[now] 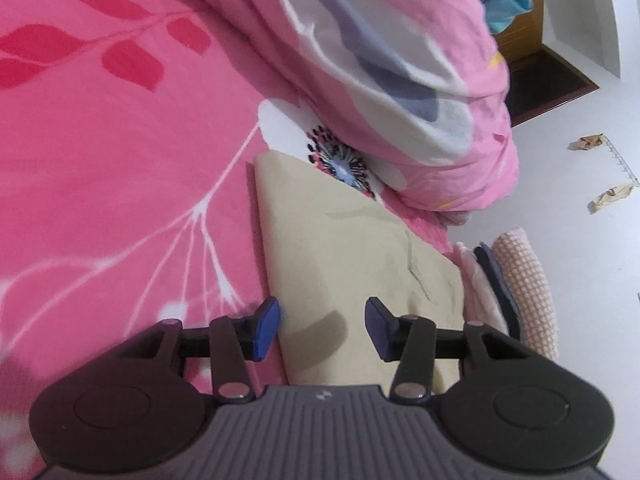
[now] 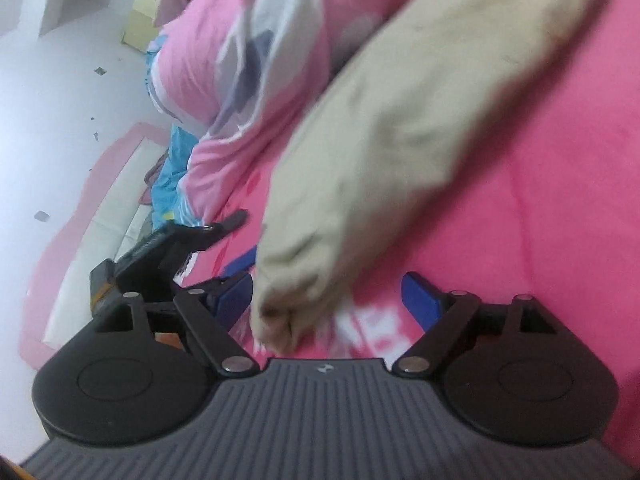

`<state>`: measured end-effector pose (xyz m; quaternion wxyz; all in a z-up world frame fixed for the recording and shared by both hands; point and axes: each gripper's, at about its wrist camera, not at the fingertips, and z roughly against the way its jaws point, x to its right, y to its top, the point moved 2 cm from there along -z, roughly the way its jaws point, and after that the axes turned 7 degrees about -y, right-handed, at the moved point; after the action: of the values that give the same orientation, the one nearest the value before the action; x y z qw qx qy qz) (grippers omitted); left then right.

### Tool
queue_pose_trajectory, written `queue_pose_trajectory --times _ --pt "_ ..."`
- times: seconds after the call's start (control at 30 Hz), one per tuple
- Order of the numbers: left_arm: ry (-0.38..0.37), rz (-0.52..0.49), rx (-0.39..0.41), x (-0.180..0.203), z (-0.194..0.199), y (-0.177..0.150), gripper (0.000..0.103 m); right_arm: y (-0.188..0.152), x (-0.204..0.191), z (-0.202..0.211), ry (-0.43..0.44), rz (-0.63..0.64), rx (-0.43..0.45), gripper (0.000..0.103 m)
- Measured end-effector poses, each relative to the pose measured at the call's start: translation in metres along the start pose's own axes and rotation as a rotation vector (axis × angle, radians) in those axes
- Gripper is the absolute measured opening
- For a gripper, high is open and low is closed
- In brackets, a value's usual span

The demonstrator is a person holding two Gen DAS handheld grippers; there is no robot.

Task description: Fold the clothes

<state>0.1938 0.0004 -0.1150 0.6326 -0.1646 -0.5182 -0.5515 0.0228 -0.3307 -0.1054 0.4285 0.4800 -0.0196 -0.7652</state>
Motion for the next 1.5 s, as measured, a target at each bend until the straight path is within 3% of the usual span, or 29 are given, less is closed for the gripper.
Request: queue_pose_trajectory --times 0.17,0.3,0.33,0.4,0.47,0.53,0.83,1.0,1.27,1.37,1.43,1.5 --pt "-0.039 0.068 0.015 -0.019 -0.024 0.019 0.037 0.008 -0.013 -0.036 -0.018 -0.045 0.034 0.083" --pt "-0.066 0.101 0.028 -0.025 -0.039 0.027 0.021 0.012 -0.018 -0.054 -0.037 -0.069 0.077 0.082" --pt "-0.072 0.109 0.035 -0.026 -0.042 0.027 0.018 0.012 -0.019 -0.057 -0.040 -0.069 0.091 0.078" --pt "-0.081 0.124 0.052 -0.027 -0.043 0.027 0.013 0.013 -0.017 -0.060 -0.053 -0.088 0.112 0.059" --pt "-0.089 0.138 0.070 -0.025 -0.043 0.028 0.010 0.014 -0.011 -0.061 -0.061 -0.120 0.129 0.031" --pt "-0.097 0.149 0.082 -0.021 -0.040 0.031 0.009 0.013 -0.003 -0.055 -0.029 -0.161 0.141 0.021" --pt "-0.156 0.164 0.136 -0.004 0.011 0.053 0.008 0.007 -0.046 -0.036 0.015 -0.084 0.173 0.015" --pt "-0.088 0.148 0.184 -0.025 0.099 0.066 0.007 -0.027 -0.099 -0.051 0.095 -0.031 0.078 0.014" --pt "0.149 0.190 0.265 -0.100 0.269 0.064 0.007 -0.146 -0.196 -0.125 0.275 0.030 -0.206 0.014" --pt "0.185 0.217 0.259 -0.128 0.295 0.063 0.009 -0.184 -0.220 -0.152 0.290 0.067 -0.291 0.015" --pt "0.229 0.232 0.246 -0.142 0.296 0.061 0.024 -0.200 -0.226 -0.168 0.229 0.128 -0.332 0.022" --pt "0.279 0.219 0.260 -0.147 0.300 0.056 0.032 -0.209 -0.221 -0.177 0.190 0.130 -0.386 0.024"
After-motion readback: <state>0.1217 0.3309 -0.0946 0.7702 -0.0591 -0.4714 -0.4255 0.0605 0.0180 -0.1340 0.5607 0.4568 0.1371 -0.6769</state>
